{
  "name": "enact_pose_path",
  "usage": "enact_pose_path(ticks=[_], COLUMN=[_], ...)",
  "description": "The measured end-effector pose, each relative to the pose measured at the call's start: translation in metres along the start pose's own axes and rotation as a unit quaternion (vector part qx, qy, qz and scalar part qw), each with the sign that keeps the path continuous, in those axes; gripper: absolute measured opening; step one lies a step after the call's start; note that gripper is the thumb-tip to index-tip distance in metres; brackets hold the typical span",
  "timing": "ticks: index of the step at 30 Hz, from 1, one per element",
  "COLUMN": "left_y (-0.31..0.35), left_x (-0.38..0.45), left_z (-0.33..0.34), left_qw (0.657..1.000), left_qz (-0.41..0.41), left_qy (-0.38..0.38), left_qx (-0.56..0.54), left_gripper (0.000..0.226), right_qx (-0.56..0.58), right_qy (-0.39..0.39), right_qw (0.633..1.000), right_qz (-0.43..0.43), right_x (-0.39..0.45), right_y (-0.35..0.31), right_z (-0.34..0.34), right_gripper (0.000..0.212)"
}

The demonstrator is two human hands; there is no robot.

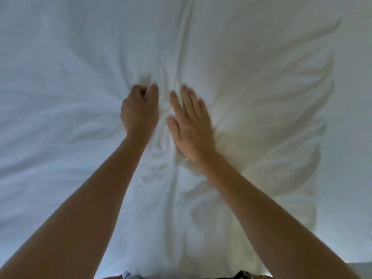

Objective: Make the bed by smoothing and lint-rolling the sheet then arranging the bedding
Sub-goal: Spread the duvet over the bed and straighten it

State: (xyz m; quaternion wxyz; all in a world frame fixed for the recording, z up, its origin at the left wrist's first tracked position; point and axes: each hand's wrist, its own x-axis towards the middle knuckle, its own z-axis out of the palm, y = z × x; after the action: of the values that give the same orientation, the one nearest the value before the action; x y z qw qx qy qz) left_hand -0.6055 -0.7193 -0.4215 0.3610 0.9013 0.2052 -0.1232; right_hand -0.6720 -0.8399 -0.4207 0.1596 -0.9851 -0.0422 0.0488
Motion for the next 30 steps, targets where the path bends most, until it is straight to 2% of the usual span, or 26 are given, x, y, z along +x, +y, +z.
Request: enact_pose_path(ticks=[2,4,6,10,13,14,16,18,20,22,23,26,30], left_y=[-0.008,-0.017,-0.025,-0.031,-0.031,-0.032,-0.046,-0.070,-0.096,-0.122,-0.132,-0.149,-0.168], left_x=[-0.018,-0.024,-0.019,-0.016,-0.031,-0.041,-0.068,-0.103,-0.140,-0.171,-0.183,-0.205,-0.236], left_z=[0.002,-0.005,-0.018,-0.029,-0.023,-0.022,-0.023,-0.020,-0.018,-0.017,-0.017,-0.029,-0.058], left_qw=[1.000,0.999,0.995,0.990,0.992,0.991,0.991,0.993,0.993,0.991,0.991,0.997,0.993], left_qz=[0.011,0.013,0.017,0.014,-0.037,-0.057,-0.074,-0.062,-0.054,-0.055,-0.055,-0.053,-0.112], left_qy=[0.004,0.041,0.093,0.111,0.115,0.112,0.094,0.079,0.077,0.088,0.088,0.058,0.014], left_qx=[-0.007,-0.028,0.001,0.086,0.045,0.040,0.063,0.063,0.066,0.081,0.079,0.015,0.011], left_gripper=[0.035,0.029,0.026,0.027,0.029,0.030,0.033,0.031,0.027,0.029,0.033,0.040,0.039], right_qx=[0.002,0.021,0.030,-0.029,-0.013,0.017,0.056,-0.001,-0.077,-0.089,-0.089,-0.090,-0.083], right_qy=[-0.027,-0.066,-0.108,-0.213,-0.200,-0.163,-0.056,0.021,0.021,-0.008,-0.011,-0.040,-0.048], right_qw=[0.999,0.998,0.992,0.956,0.953,0.966,0.993,0.998,0.981,0.960,0.955,0.963,0.963], right_qz=[0.020,0.006,-0.052,-0.197,-0.226,-0.198,-0.082,0.063,0.177,0.266,0.283,0.250,0.250], right_x=[-0.048,-0.088,-0.124,-0.170,-0.164,-0.159,-0.154,-0.152,-0.166,-0.210,-0.241,-0.340,-0.396], right_y=[-0.018,-0.044,-0.067,-0.101,-0.093,-0.085,-0.054,-0.001,0.066,0.116,0.128,0.128,0.109], right_z=[0.004,0.008,0.012,0.016,0.004,-0.002,-0.016,-0.031,-0.041,-0.042,-0.038,-0.018,-0.012], right_gripper=[0.053,0.053,0.052,0.057,0.052,0.050,0.050,0.054,0.059,0.060,0.059,0.057,0.056])
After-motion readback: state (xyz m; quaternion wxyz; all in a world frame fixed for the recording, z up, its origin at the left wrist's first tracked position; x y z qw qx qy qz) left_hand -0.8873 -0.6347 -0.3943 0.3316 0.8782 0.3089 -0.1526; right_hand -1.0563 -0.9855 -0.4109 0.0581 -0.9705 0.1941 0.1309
